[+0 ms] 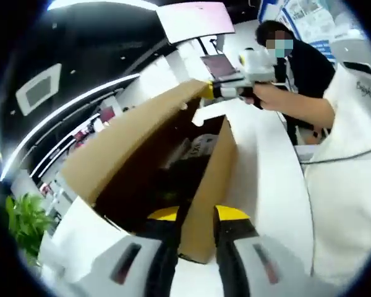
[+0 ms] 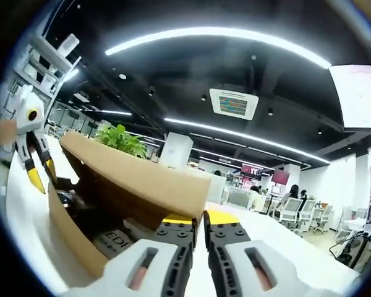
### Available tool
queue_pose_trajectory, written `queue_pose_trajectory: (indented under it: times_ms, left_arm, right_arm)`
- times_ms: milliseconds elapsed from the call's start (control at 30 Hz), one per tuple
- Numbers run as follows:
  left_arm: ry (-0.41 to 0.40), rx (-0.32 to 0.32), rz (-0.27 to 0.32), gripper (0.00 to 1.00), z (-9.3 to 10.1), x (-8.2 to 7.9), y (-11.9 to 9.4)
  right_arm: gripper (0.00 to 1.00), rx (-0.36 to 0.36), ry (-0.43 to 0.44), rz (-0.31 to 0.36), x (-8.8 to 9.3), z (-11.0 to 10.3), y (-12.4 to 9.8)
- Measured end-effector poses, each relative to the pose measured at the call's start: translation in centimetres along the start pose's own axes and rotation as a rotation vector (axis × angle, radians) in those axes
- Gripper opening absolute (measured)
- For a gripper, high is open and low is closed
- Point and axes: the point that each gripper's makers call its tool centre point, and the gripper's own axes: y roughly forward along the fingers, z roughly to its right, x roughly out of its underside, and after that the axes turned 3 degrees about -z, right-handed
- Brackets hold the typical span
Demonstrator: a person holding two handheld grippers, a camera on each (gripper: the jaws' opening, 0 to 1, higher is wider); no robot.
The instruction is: Operate the shoe box by opening the lid, removing the specified soft item, and placing it in the target area until the item is outside and the box remains undamaged.
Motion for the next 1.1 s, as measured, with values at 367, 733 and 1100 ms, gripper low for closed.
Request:
queue_pose_trajectory:
  times_ms: [367,733,1100]
  left_arm:
    - [0.137,-0.026,-0.153,0.21,-0.8,2.2,0.5]
    - [0.149,0.022,-0.143,0.16,-0.7,2.4,1.1]
    - [0.152,0.079,-0.132,0.15,-0.4,2.4,1.5]
  right_arm:
    - [0.05,-0.092,-0.098,-0.068,0.0,-0.2,0.8]
    - [0.06,-0.043,-0.157,0.044,-2.4,0.5,1.0]
    - [0.04,-0.01,-0.086,0.065,-3.0,0.7,1.2]
